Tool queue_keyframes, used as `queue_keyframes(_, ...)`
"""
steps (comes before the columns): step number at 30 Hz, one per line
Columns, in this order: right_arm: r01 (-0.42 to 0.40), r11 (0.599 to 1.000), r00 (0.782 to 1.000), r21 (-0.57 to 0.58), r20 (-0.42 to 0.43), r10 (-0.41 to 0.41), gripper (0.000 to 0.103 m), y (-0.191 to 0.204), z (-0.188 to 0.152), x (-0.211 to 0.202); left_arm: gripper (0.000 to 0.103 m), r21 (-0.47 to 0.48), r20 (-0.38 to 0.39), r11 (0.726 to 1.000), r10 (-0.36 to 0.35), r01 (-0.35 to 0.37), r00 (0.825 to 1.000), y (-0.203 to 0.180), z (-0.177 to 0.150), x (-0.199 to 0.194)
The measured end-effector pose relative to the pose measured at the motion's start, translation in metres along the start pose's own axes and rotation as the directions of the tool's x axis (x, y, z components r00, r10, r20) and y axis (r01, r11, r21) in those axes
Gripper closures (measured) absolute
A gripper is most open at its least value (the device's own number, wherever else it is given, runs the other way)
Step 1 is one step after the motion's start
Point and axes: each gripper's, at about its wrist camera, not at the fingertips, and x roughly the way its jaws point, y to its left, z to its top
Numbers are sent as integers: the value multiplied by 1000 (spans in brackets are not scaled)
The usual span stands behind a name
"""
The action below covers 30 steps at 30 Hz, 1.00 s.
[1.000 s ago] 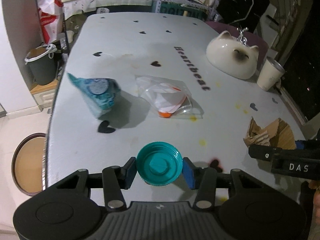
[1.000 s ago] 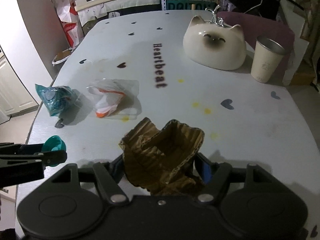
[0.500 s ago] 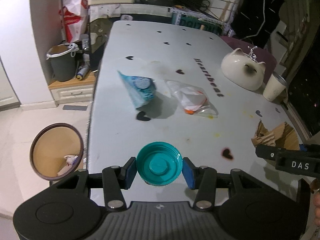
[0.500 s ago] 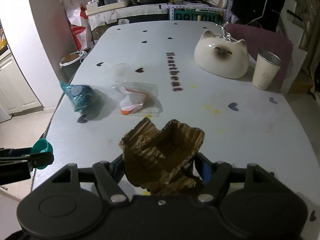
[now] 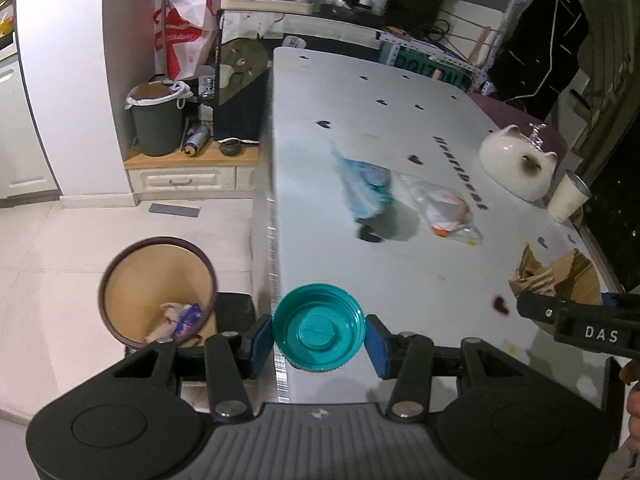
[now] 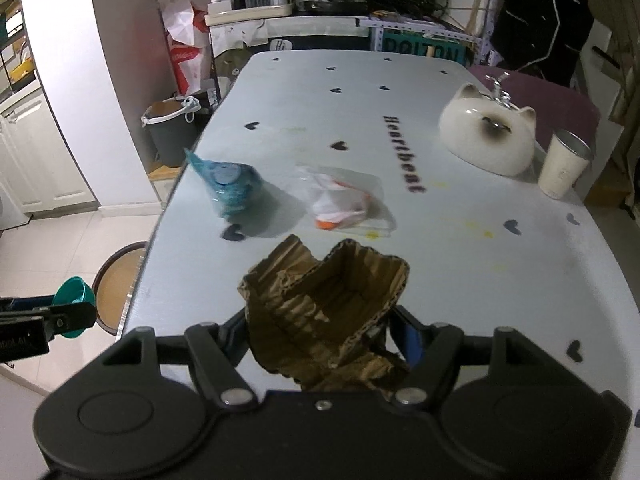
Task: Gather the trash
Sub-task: 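Carry the cap with left tool while right tool carries cardboard over wastebasket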
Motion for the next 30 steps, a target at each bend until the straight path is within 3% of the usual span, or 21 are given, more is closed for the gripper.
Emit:
queue_keyframes(18,1,1000,1000,-11,-19,-1,31,157,30,29,53,-22,-4,1000,-17,17,1000,157,38,-1)
queue_keyframes(30,-57,997,995,-46,-81,53,31,238,58,86,53,-104,-56,994,39,-45,998,258,62,30)
